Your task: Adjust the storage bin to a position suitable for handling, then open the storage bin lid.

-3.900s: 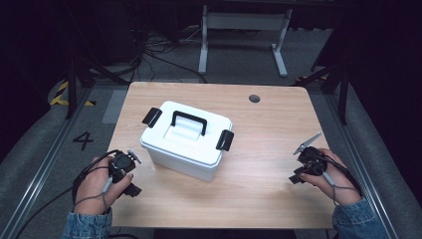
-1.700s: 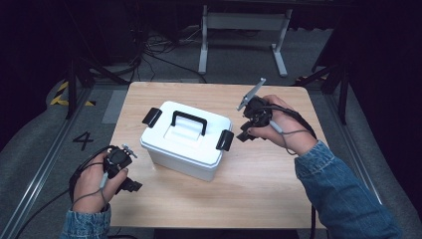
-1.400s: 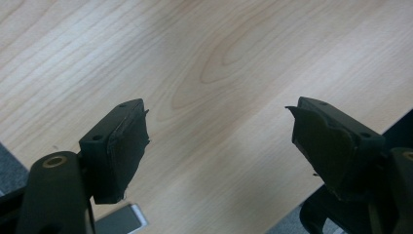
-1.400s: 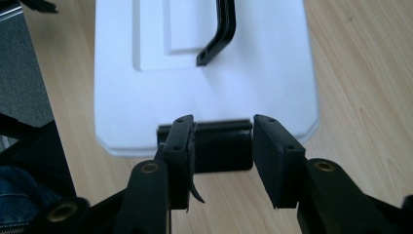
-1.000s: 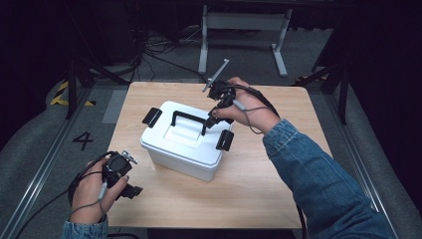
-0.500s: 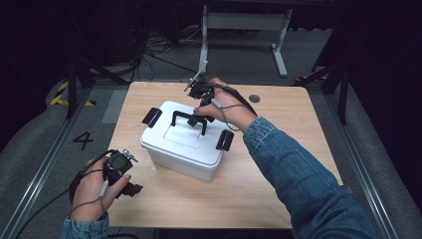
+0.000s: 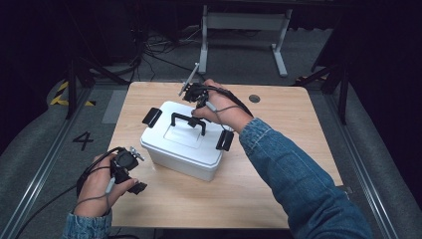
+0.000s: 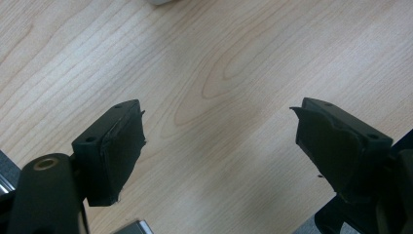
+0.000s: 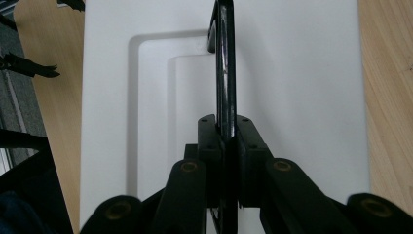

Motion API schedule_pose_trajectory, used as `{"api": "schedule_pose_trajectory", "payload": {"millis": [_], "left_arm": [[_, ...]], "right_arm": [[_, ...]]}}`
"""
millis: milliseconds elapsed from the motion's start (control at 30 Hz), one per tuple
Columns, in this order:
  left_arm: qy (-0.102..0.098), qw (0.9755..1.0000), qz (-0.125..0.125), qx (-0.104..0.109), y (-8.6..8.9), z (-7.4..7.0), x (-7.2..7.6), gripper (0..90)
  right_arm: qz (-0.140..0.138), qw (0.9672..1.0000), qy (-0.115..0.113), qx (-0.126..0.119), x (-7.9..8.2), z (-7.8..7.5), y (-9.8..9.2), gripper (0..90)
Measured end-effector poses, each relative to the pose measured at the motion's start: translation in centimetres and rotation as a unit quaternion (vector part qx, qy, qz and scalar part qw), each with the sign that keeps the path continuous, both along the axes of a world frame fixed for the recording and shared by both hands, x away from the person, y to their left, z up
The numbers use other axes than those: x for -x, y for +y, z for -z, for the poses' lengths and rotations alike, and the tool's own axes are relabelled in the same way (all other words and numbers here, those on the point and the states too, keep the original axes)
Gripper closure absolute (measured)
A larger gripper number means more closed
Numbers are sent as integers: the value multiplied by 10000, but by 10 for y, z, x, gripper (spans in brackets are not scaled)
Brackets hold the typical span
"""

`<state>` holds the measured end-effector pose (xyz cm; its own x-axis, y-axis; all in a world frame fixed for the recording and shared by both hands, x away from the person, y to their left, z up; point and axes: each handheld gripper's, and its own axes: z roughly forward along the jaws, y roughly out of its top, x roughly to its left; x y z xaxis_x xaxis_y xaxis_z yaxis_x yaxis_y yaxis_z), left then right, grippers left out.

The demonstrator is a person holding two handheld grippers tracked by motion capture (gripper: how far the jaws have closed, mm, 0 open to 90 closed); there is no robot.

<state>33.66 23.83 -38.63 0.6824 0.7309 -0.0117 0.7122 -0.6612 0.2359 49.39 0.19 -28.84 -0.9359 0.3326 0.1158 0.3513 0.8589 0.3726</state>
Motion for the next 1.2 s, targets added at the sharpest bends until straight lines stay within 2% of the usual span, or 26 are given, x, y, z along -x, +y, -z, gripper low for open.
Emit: {"api": "schedule_pose_trajectory", "payload": {"millis": [167,333,367,533,700,933,1033,1200], "left_arm": [[20,10000,45,-30,-1,1,-1,182],[40,10000,-13,-18,0,1,0,178],[77,10000,-33,-18,1,1,2,178],[70,10000,-20,-25,1,2,2,179],[104,9999,-24,-46,1,3,2,180],[62,10000,-55,-22,1,2,0,187],[-2,9999,-91,57,1,-1,0,187],[33,9997,-188,129,6,-3,0,187]], "right_arm": [[-25,10000,-22,1,2,-1,1,843],[-72,9998,-162,25,6,-4,2,844],[-72,9997,-232,-7,9,-10,2,845],[-57,9994,-285,-213,11,-22,-1,844],[-57,9985,-404,-369,15,-42,-8,844],[-69,9972,-539,-508,22,-62,-19,844],[-98,9968,-594,-529,25,-67,-22,844],[-122,9966,-658,-486,30,-73,-35,844]]}}
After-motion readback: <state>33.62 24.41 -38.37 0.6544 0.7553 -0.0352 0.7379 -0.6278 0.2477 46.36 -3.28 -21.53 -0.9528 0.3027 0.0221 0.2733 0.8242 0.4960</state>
